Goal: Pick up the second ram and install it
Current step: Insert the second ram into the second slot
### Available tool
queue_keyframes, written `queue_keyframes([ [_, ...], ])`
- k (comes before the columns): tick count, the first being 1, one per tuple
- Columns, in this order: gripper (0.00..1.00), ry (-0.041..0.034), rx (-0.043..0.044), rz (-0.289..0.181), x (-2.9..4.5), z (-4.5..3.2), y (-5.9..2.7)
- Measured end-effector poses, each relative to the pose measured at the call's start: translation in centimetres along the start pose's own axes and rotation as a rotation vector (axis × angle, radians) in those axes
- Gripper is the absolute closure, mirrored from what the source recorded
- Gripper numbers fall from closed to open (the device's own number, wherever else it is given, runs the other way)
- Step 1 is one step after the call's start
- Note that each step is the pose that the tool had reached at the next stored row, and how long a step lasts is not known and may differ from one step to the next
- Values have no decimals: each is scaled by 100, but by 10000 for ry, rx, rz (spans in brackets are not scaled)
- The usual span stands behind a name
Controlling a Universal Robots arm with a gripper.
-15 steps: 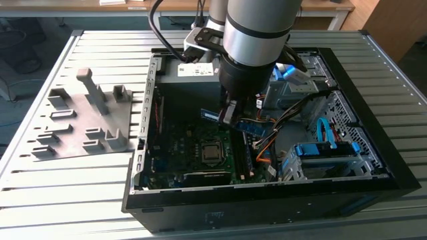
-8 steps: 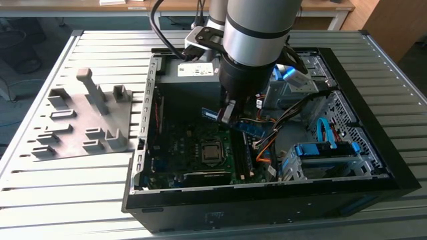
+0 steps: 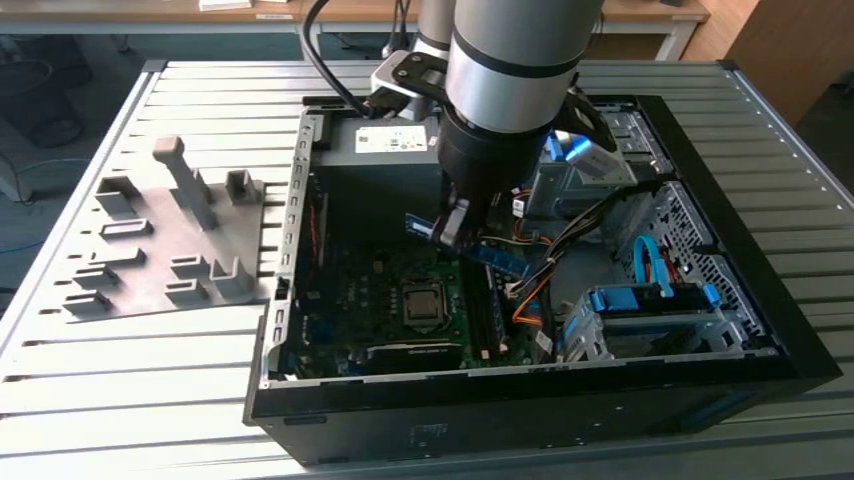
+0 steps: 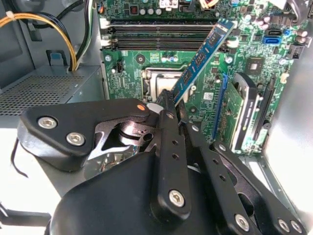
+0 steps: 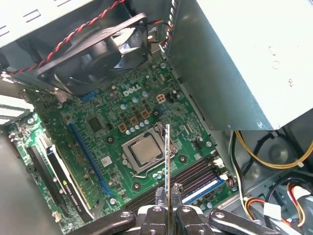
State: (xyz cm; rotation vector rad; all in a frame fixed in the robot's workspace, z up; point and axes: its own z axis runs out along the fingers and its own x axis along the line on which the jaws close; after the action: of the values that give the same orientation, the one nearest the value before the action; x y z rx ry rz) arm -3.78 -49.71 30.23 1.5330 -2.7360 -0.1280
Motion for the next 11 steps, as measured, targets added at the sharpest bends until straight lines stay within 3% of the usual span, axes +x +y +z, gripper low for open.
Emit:
queue_keyframes([
  [11,86,-50,25,681,0,2,0],
])
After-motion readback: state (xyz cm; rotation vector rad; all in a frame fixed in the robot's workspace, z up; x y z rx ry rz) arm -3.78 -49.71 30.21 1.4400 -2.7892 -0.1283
